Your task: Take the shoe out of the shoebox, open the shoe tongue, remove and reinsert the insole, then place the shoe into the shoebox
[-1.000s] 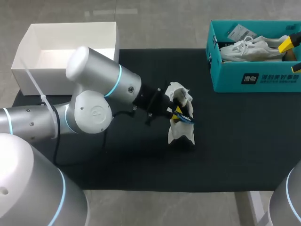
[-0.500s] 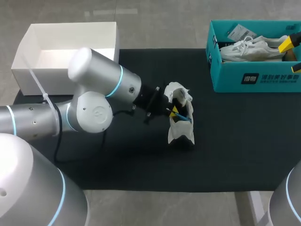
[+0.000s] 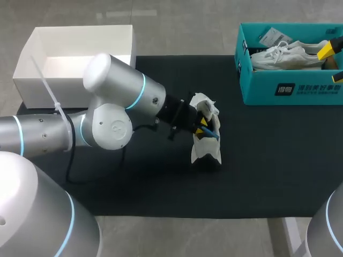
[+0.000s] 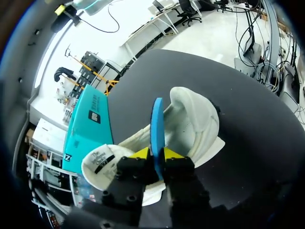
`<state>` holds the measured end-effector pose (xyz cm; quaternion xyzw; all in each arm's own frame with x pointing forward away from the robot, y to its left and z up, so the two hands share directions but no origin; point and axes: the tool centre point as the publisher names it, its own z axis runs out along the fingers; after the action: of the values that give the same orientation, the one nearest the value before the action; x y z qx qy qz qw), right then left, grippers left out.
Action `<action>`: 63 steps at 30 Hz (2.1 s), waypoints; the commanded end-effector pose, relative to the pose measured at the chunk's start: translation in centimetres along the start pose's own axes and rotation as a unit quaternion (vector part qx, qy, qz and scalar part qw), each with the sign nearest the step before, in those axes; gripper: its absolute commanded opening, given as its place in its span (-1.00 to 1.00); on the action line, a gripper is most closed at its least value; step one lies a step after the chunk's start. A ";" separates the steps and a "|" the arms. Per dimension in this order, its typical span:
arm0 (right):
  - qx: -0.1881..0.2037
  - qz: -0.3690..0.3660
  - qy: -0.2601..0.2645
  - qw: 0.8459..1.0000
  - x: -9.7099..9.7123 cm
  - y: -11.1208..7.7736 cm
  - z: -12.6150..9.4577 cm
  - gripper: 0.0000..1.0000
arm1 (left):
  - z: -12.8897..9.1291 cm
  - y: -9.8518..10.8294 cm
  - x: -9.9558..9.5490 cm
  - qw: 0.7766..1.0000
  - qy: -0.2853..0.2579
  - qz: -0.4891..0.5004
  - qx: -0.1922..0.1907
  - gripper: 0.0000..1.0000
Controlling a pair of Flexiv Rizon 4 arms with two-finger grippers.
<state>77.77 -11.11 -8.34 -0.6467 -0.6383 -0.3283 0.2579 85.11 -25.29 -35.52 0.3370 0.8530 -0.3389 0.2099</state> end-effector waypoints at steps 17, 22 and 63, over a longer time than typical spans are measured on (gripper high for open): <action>0.001 0.000 -0.001 1.000 0.0 0.1 0.0 1.00 | -1.5 -2.3 0.7 1.000 -0.001 0.017 0.019 -0.59; 0.001 0.000 -0.001 1.000 0.0 0.1 0.0 1.00 | -1.0 -2.5 0.7 1.000 0.005 0.019 0.023 -0.61; 0.001 0.000 -0.001 1.000 0.0 0.1 0.0 1.00 | -1.0 -2.0 0.9 1.000 0.019 0.021 0.010 0.54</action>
<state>77.77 -11.11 -8.34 -0.6467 -0.6383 -0.3283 0.2579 83.38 -25.95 -35.21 0.3636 0.8447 -0.3405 0.1957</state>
